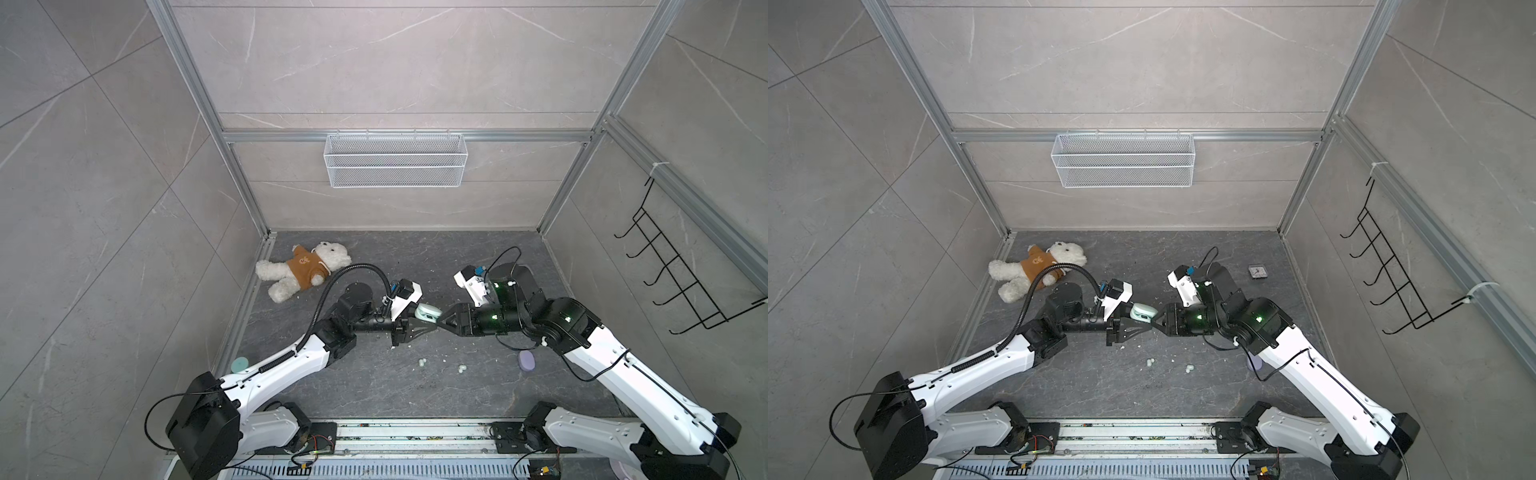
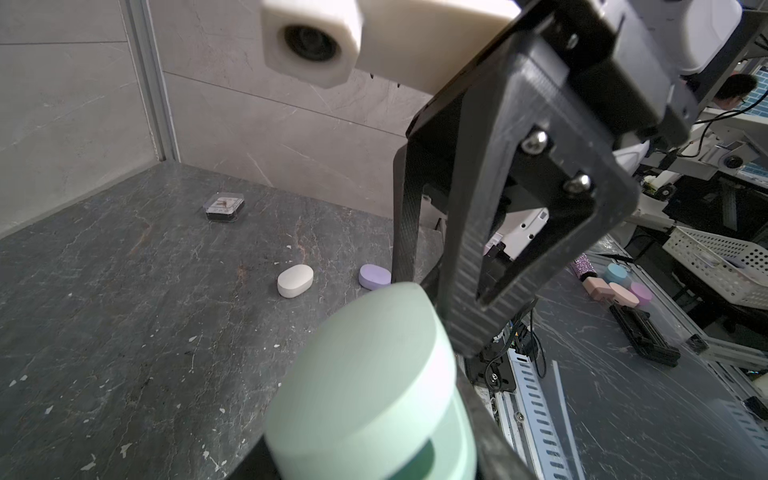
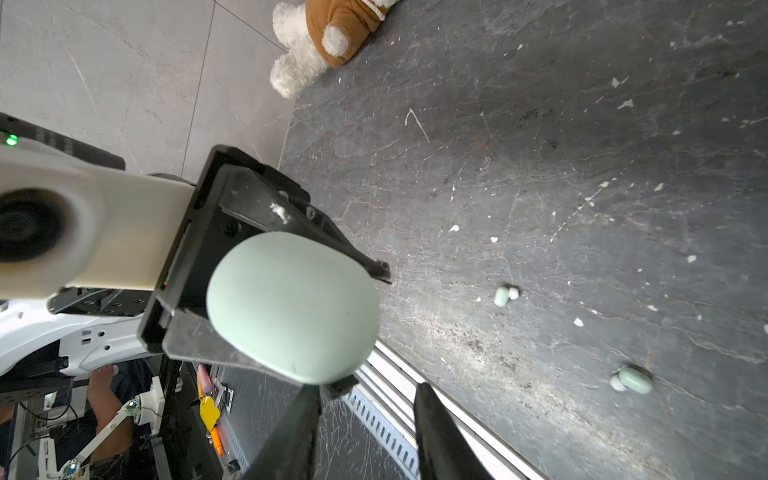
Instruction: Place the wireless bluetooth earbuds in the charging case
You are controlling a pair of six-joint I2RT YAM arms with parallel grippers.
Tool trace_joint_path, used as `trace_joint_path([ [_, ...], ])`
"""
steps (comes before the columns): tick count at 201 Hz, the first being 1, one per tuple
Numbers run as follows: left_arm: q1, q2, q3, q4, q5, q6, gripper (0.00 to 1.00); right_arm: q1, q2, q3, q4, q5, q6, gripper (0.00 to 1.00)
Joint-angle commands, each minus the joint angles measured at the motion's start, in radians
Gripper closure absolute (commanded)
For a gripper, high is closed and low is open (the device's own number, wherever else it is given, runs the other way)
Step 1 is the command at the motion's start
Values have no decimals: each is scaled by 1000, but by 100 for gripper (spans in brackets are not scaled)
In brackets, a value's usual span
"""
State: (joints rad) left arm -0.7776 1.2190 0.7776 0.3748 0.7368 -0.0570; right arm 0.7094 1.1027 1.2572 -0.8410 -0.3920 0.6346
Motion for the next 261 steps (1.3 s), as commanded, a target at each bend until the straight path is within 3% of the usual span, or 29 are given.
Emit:
trace_joint_path([
  [1, -3, 8, 44, 38, 42, 18, 74, 15, 12, 44, -43, -3, -27, 60],
  [106, -5, -13, 38, 61, 126, 7, 72, 18, 115, 241, -123, 182, -57, 60],
  [261, -5, -36, 35, 61, 133, 3, 72, 19, 145, 263, -160, 195, -69, 58],
])
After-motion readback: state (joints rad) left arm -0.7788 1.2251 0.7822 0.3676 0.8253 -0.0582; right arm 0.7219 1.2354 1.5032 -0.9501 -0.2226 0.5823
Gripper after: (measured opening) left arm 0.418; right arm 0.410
